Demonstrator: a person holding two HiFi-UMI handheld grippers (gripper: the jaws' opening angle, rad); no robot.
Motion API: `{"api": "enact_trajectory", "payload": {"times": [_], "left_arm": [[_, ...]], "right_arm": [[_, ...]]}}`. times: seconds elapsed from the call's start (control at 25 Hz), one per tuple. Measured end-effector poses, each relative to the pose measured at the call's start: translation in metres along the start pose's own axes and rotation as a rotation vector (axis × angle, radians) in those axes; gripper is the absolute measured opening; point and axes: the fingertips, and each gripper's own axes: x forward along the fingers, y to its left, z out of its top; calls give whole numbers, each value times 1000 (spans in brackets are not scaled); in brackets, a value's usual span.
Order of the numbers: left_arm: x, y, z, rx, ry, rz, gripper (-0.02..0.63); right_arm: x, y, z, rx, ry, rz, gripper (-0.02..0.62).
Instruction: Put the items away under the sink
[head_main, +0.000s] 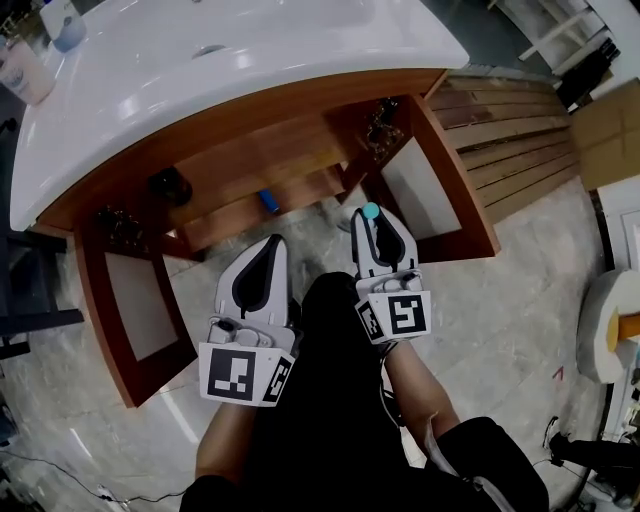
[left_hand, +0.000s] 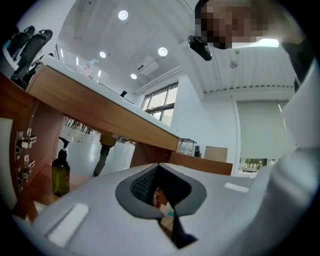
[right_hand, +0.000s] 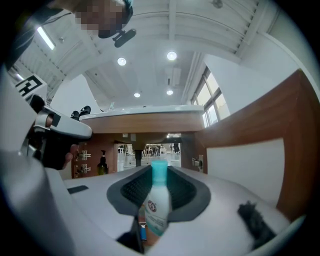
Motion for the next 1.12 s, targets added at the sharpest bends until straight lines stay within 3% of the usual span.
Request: {"api": "enact_trajectory", "payload": {"times": [1.12], "left_arm": [[-21, 21, 5, -41, -33, -15, 8]], "right_arm": [[62, 3, -20, 8, 13, -24, 104]]}}
